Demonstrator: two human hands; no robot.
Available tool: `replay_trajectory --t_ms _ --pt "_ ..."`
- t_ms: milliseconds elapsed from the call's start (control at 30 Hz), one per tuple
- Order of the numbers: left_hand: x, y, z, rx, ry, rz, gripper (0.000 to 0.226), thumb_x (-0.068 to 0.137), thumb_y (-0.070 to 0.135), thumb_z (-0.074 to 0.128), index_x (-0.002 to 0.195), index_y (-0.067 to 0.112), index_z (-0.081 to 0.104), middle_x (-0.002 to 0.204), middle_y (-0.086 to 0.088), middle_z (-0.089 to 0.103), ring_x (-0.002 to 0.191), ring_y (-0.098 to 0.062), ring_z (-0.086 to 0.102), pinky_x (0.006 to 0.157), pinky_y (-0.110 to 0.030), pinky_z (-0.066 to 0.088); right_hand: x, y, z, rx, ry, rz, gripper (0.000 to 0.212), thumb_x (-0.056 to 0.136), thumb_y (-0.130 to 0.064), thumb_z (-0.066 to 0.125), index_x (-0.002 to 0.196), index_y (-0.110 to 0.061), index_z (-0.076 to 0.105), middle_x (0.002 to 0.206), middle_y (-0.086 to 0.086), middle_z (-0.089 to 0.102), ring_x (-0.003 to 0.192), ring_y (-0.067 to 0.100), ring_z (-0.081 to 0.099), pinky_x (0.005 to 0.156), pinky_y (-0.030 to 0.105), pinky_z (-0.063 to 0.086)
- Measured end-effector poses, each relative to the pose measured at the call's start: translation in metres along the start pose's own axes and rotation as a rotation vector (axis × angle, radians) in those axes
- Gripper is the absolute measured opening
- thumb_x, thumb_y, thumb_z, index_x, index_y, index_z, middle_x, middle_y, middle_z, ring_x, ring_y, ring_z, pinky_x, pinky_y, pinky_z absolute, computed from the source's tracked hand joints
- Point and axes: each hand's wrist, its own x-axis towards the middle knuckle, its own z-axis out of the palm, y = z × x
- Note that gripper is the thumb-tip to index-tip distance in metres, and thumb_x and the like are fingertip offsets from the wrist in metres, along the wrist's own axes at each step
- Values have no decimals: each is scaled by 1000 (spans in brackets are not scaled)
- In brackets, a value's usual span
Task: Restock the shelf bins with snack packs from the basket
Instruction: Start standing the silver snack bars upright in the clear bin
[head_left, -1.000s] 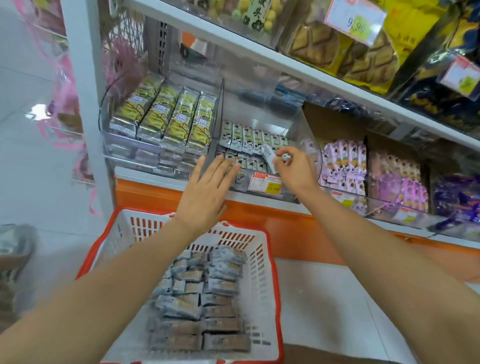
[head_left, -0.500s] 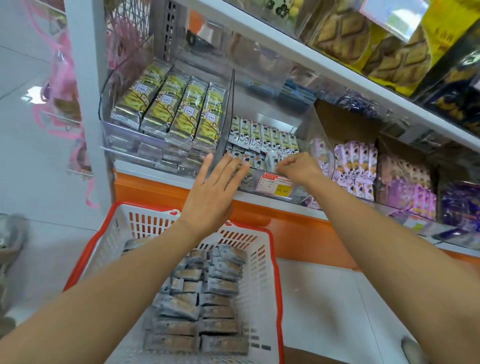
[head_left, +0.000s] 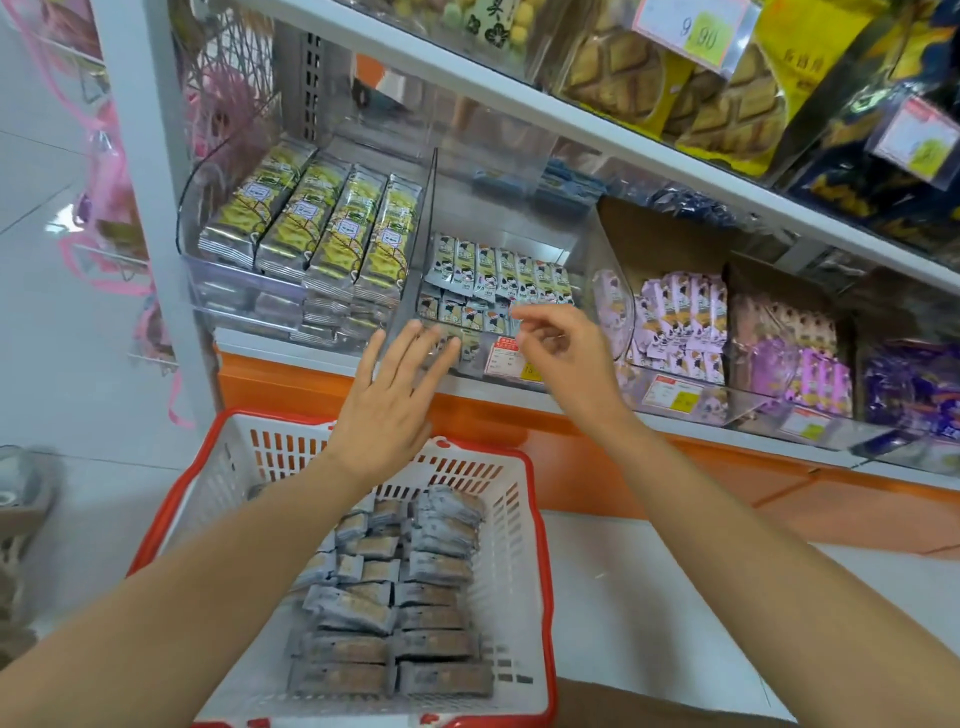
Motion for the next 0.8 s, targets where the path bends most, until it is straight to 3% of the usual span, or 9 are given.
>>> replay_trajectory --t_ms 133,267,333,433,567,700,800 --pt "-23 -3 12 -28 -28 0 81 67 19 71 141 9 42 134 -15 43 126 -34 39 108 -49 24 -42 1 34 23 -61 -47 26 89 -2 62 107 -17 70 97 -3 63 84 2 57 75 15 48" --pt "-47 -18 37 27 -275 -1 74 72 25 70 140 11 46 134 -14 50 127 -35 43 107 -50 29 -79 38 78 -44 -203 42 24 88 -5 64 106 -19 72 94 -6 61 81 4 57 73 15 46" --pt "-56 -24 46 74 -445 -43 78 80 36 67 148 15 35 144 -12 42 136 -33 35 114 -52 22 -95 59 98 -87 -311 150 26 89 -9 62 112 -21 70 97 -6 58 82 3 55 78 24 50" --pt "-66 -32 62 113 -678 -118 87 94 49 48 156 13 0 160 -11 14 149 -32 7 121 -51 3 -118 86 122 -168 -466 259 28 90 -14 62 118 -20 66 106 -8 55 92 8 56 91 35 50" --pt "-78 -40 74 128 -742 -160 83 98 42 40 155 13 -12 164 -10 -4 151 -33 -6 121 -52 -4 -134 116 142 -248 -609 328 31 92 -16 61 123 -16 61 131 2 53 113 17 54 98 33 46" --pt "-85 -40 85 87 -643 -168 80 94 36 48 156 13 4 162 -14 12 150 -37 6 121 -54 2 -146 143 159 -295 -715 404 32 94 -16 61 126 -17 59 129 0 57 116 18 55 93 27 45" --pt "-90 -43 99 34 -538 -158 81 76 26 74 146 4 40 146 -22 43 137 -46 36 114 -60 26 -159 162 175 -246 -748 455 36 92 -17 63 128 -20 58 131 3 58 119 21 56 97 34 48"
